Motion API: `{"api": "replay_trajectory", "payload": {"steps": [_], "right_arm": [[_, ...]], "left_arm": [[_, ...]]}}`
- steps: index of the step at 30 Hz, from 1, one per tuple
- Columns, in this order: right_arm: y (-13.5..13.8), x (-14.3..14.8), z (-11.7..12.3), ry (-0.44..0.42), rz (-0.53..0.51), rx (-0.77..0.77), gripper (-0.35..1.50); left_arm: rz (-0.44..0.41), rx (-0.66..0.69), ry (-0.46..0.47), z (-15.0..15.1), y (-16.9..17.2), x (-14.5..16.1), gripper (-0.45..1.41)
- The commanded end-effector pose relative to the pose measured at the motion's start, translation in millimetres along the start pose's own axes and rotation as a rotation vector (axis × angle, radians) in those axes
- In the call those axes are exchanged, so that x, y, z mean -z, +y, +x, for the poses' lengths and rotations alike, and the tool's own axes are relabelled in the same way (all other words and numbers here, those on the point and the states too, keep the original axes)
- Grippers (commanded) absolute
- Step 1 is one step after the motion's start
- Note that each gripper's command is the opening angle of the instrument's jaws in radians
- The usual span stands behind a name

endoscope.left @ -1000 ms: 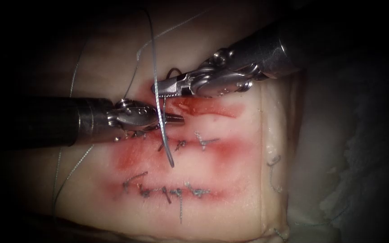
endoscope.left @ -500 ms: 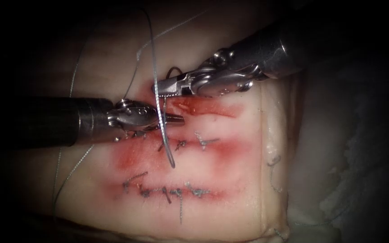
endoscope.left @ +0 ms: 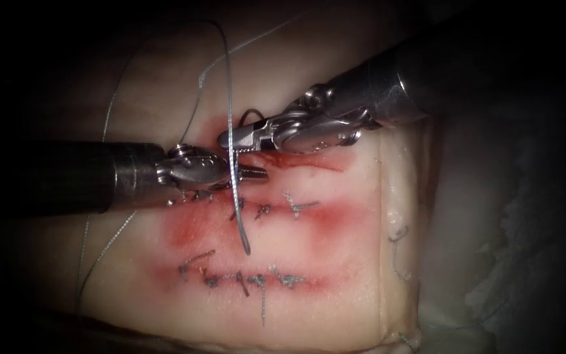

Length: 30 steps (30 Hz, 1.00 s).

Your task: Wound Closure

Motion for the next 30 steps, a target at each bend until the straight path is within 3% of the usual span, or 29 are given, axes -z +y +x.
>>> {"api": "replay_trajectory", "payload": {"steps": [1, 30], "right_arm": [[0.0, -1.0, 0.2, 0.0, 0.005, -0.037, -0.35], [0.2, -0.4, 1.5, 0.056, 0.17, -0.376, -0.35]], "left_arm": [[-0.001, -0.002, -0.003, -0.5, 0.3, -0.7, -0.45], [-0.041, 0.029, 0.097, 1.7, -0.2, -1.6, -0.45]]}}
